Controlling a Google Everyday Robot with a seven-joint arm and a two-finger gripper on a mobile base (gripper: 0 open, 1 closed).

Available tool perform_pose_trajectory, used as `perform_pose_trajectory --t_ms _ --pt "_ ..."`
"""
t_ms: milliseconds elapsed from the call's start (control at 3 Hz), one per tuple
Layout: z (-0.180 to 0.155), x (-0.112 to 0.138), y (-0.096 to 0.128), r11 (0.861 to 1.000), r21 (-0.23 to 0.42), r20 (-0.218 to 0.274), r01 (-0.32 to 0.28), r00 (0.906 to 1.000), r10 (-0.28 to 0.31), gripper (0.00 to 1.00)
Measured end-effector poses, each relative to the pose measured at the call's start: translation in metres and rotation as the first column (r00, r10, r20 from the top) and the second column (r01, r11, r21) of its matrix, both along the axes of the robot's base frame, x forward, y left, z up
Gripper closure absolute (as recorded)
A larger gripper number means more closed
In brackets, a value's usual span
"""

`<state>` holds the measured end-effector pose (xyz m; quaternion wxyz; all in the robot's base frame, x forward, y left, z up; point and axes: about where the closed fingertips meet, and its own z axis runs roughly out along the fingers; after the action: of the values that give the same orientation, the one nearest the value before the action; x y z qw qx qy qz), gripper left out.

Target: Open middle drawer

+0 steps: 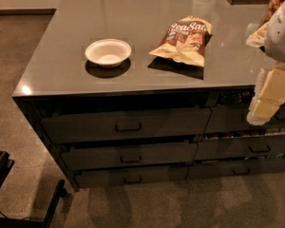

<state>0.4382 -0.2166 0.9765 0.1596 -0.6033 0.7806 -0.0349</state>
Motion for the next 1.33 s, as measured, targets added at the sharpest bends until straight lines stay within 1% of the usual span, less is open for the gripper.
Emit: perform_pose_trajectory --t_ms 333,667,1000,1333 --pt "0.0 0.0 0.0 1.0 0.0 0.0 0.0 1.0 0.0 0.0" --pt "-0.02 -0.001 0.005 1.0 0.02 -0.013 -0.017 0.9998 0.017 0.0" --pt "-0.077 -0.007 0.029 0.995 0.092 -0.044 -0.044 0.9979 0.048 0.0" --pt "-0.148 -0.013 0.06 0.984 0.161 -0.073 -0.072 0.9938 0.084 0.0"
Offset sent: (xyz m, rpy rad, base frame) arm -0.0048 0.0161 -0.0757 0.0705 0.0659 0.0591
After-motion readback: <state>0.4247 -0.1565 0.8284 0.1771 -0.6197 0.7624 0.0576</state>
